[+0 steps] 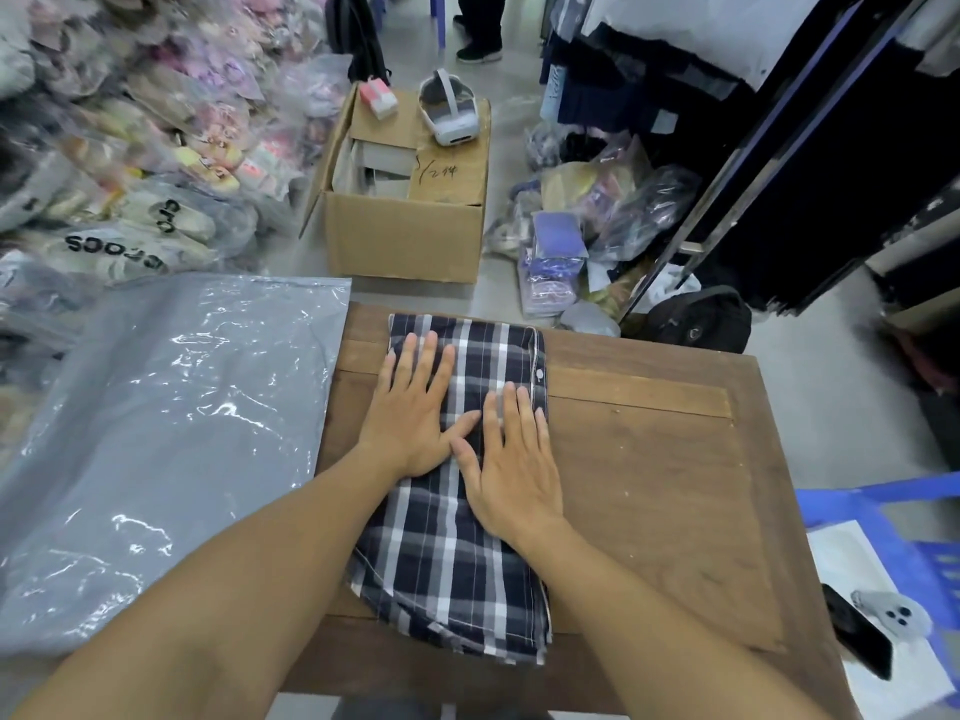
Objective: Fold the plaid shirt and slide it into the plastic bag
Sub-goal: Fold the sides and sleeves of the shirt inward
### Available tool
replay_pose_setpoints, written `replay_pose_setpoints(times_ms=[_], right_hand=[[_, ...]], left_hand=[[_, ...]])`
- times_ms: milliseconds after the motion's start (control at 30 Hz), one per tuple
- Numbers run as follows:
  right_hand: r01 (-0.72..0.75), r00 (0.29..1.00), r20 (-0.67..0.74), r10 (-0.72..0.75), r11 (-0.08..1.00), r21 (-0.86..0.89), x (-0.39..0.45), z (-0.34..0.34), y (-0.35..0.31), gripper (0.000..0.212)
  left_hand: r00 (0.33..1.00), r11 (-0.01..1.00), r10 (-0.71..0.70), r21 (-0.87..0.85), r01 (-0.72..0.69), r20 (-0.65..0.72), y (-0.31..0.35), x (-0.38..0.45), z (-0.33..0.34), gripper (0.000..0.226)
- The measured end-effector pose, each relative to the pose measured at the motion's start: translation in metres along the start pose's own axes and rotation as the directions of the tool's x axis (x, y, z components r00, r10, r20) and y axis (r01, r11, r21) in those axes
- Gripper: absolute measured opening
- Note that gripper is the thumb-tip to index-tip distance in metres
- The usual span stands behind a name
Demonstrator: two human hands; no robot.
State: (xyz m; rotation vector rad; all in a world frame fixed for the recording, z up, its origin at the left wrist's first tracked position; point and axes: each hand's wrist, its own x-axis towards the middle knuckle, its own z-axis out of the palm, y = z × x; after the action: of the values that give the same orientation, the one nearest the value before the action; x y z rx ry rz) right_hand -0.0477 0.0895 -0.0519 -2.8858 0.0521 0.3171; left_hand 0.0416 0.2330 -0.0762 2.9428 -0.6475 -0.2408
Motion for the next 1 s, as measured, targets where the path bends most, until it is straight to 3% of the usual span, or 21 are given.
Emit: replay_pose_setpoints(times_ms=[100, 267, 433, 633, 700, 800, 900, 1000], right_hand=[[0.048, 0.996, -0.079, -0.05, 0.998, -0.034, -0.011, -0.004, 0.0, 0.081], [0.029, 0.997, -0.065, -0.029, 1.0, 0.003, -0.027, 0.009, 0.0, 0.068], [0.035, 0.994, -0.105, -0.038, 0.999, -0.032, -0.023, 0.017, -0.001, 0.067], [0.027, 0.991, -0.125, -0.039, 0.995, -0.097, -0.023, 0.021, 0.0, 0.067], [0.032, 0.992, -0.117, -0.046, 0.992, -0.119, -0.023, 0.019, 0.002, 0.068], [0.057, 0.993, -0.092, -0.072, 0.986, -0.159, -0.024, 0.012, 0.017, 0.072], [0.106, 0.983, -0.131, -0.132, 0.976, -0.192, -0.027, 0.002, 0.048, 0.078], [0.103, 0.978, -0.164, -0.131, 0.981, -0.165, -0.033, -0.007, 0.092, 0.077]], left_hand=[[0.999, 1.0, 0.012, -0.003, -0.012, 0.034, 0.002, -0.002, -0.01, 0.084], [0.997, 0.996, 0.029, -0.082, -0.035, -0.067, 0.016, -0.042, -0.012, 0.061], [0.998, 0.981, 0.032, -0.191, -0.043, -0.058, 0.011, -0.062, -0.001, 0.062], [0.999, 0.979, 0.026, -0.201, -0.035, -0.047, 0.013, -0.061, 0.0, 0.061], [0.989, 0.966, -0.028, -0.259, -0.011, -0.146, 0.006, -0.056, -0.016, 0.051], [0.918, 0.938, -0.267, -0.297, 0.178, -0.293, -0.022, -0.036, -0.037, 0.042], [0.866, 0.844, -0.49, -0.306, 0.44, -0.105, -0.061, -0.016, -0.046, 0.063], [0.849, 0.802, -0.523, -0.296, 0.519, 0.071, -0.083, -0.009, -0.043, 0.071]])
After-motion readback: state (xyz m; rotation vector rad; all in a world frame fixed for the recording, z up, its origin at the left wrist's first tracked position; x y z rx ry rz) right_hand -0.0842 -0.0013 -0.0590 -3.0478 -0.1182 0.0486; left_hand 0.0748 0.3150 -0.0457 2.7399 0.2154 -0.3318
